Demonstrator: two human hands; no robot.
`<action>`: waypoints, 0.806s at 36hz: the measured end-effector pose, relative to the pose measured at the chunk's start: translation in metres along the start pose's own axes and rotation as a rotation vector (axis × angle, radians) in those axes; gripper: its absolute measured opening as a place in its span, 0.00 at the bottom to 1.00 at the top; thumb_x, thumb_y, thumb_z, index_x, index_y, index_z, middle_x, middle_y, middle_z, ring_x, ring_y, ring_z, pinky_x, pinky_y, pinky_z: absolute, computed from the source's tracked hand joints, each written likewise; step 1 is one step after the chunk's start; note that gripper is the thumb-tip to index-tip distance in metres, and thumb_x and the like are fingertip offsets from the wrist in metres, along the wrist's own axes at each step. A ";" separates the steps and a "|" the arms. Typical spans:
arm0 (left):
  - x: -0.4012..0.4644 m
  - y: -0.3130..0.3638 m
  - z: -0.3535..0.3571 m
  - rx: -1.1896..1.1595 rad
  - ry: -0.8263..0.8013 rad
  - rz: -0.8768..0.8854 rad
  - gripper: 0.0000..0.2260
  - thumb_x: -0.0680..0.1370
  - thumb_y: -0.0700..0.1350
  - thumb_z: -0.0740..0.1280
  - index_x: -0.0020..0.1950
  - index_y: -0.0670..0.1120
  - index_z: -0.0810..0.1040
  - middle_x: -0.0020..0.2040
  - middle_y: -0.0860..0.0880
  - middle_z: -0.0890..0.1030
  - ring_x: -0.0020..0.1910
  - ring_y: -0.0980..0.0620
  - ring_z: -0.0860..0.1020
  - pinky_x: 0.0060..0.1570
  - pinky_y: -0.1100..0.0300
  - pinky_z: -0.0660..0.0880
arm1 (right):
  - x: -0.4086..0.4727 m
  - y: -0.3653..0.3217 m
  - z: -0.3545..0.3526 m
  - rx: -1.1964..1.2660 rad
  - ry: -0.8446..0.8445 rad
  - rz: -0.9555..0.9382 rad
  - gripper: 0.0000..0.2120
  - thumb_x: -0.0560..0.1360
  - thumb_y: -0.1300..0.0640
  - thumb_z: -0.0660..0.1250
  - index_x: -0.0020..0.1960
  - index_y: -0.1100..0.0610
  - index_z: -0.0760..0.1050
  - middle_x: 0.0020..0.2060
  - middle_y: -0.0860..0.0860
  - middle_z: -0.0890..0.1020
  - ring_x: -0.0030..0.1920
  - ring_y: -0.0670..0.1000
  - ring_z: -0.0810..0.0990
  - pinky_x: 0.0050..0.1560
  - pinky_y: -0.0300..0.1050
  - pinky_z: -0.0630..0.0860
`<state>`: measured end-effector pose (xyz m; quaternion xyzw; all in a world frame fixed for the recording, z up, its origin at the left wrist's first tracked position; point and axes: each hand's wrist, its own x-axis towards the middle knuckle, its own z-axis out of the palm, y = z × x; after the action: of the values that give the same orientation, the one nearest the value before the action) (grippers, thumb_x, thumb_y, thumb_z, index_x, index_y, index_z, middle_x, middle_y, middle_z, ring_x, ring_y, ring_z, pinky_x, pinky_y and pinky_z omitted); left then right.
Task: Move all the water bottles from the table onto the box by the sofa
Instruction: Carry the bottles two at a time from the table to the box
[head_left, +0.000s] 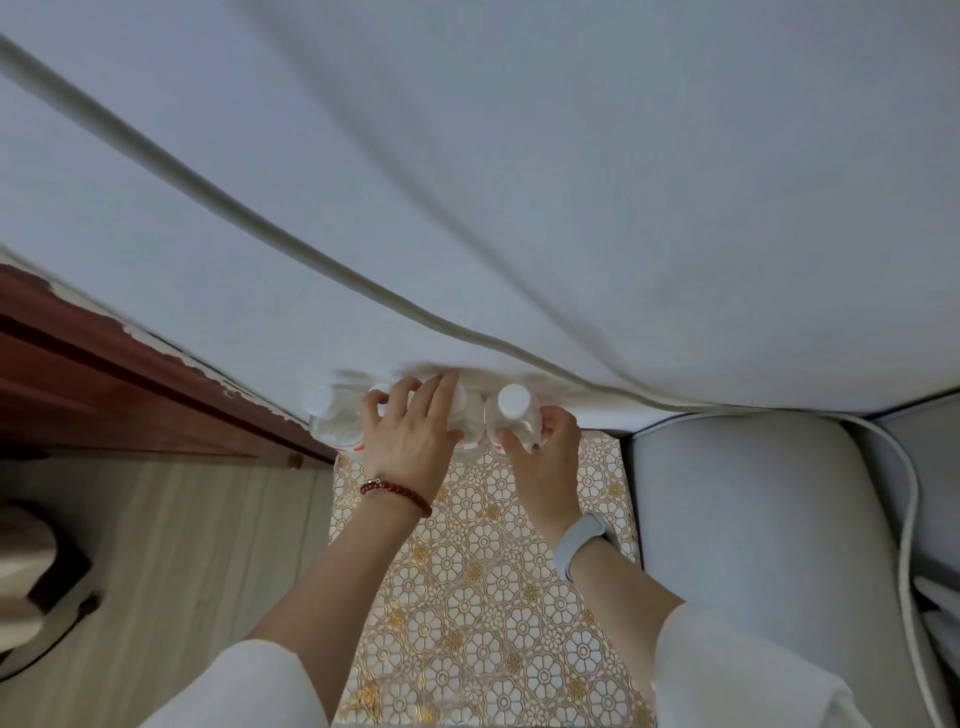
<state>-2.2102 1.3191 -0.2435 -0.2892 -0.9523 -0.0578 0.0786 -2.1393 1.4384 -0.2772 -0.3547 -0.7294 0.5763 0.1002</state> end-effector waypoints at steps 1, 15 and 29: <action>-0.001 0.002 -0.002 -0.015 -0.024 -0.003 0.31 0.61 0.47 0.78 0.62 0.44 0.75 0.54 0.47 0.82 0.55 0.46 0.78 0.54 0.43 0.70 | 0.000 -0.001 0.000 -0.010 -0.005 0.015 0.24 0.68 0.60 0.72 0.60 0.62 0.65 0.56 0.55 0.67 0.58 0.55 0.69 0.60 0.51 0.71; -0.152 -0.051 -0.085 -0.423 -0.095 -0.579 0.20 0.76 0.51 0.62 0.67 0.49 0.67 0.67 0.49 0.71 0.65 0.47 0.67 0.62 0.47 0.63 | -0.127 -0.052 0.018 -0.255 -0.492 0.058 0.13 0.78 0.54 0.58 0.61 0.56 0.69 0.52 0.48 0.75 0.42 0.35 0.71 0.34 0.27 0.68; -0.598 -0.180 -0.289 -0.239 0.288 -1.285 0.16 0.76 0.48 0.64 0.63 0.46 0.72 0.61 0.43 0.75 0.61 0.41 0.71 0.56 0.48 0.68 | -0.532 -0.125 0.184 -0.498 -1.236 -0.473 0.05 0.76 0.56 0.60 0.47 0.54 0.75 0.45 0.54 0.82 0.49 0.52 0.79 0.47 0.41 0.71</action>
<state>-1.7871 0.8010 -0.0810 0.3394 -0.9022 -0.2362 0.1223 -1.9040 0.9497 -0.0820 0.1931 -0.8204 0.4508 -0.2939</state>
